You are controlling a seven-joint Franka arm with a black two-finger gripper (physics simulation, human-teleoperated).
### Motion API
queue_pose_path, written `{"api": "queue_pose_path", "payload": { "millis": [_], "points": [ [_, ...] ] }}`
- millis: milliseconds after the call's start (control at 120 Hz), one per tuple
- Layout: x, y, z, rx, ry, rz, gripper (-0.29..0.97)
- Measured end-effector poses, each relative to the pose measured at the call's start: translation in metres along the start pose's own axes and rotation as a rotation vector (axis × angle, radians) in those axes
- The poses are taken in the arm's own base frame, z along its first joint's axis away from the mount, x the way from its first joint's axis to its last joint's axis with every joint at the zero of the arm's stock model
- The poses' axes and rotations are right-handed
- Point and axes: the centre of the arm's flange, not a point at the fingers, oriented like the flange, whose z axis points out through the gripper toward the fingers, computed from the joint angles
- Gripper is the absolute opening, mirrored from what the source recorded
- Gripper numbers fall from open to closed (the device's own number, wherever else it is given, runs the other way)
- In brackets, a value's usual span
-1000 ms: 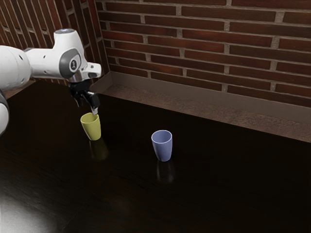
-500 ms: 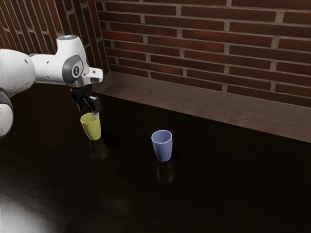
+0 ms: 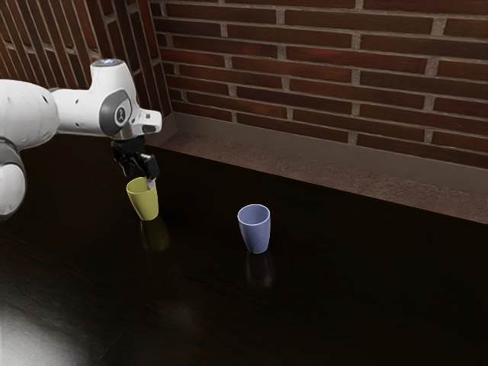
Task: Place the left cup onto the right cup
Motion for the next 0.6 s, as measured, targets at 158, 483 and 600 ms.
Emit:
{"api": "queue_pose_path", "payload": {
  "millis": [158,483,600],
  "points": [
    [0.001,0.000,0.006,0.000,-0.003,0.002,0.67],
    [0.001,-0.003,0.018,-0.002,-0.012,-0.002,0.67],
    [0.001,-0.004,0.024,-0.003,-0.016,-0.003,0.66]
  ]
}}
